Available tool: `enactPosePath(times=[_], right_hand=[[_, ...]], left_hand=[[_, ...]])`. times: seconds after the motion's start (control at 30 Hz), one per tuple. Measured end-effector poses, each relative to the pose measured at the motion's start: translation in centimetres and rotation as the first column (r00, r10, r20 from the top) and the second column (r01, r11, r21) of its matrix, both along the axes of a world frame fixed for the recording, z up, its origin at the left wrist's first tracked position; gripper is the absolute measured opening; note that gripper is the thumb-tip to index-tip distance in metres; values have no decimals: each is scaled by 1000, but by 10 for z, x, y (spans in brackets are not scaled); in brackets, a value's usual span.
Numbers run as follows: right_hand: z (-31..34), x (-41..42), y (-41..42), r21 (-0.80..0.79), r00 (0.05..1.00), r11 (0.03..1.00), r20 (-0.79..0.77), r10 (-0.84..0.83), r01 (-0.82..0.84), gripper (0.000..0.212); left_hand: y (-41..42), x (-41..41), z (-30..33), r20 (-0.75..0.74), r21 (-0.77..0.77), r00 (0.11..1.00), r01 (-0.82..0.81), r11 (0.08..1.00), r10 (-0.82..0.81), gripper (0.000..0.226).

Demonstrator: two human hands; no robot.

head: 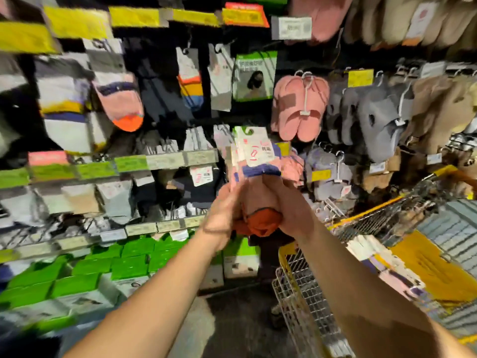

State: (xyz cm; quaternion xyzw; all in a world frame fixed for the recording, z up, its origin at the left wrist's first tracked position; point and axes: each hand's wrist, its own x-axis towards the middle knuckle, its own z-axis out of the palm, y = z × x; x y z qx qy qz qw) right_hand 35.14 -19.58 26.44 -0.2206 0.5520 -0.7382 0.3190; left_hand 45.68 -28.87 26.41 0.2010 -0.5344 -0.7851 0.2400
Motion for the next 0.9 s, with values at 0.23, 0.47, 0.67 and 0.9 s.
enactPosePath(times=[0.23, 0.47, 0.67, 0.9], right_hand=[[18, 101, -98, 84, 988, 991, -106, 109, -101, 22], [45, 156, -154, 41, 945, 995, -309, 104, -96, 52], [58, 171, -178, -61, 942, 991, -322, 96, -122, 50], [77, 167, -207, -64, 957, 982, -245, 156, -176, 17]], left_hand=[[-109, 100, 18, -165, 109, 985, 70, 992, -51, 93], [-153, 152, 29, -193, 168, 964, -149, 975, 180, 77], [-168, 170, 40, -171, 80, 936, -297, 951, 307, 55], [-185, 171, 52, -115, -47, 910, -405, 913, 397, 22]])
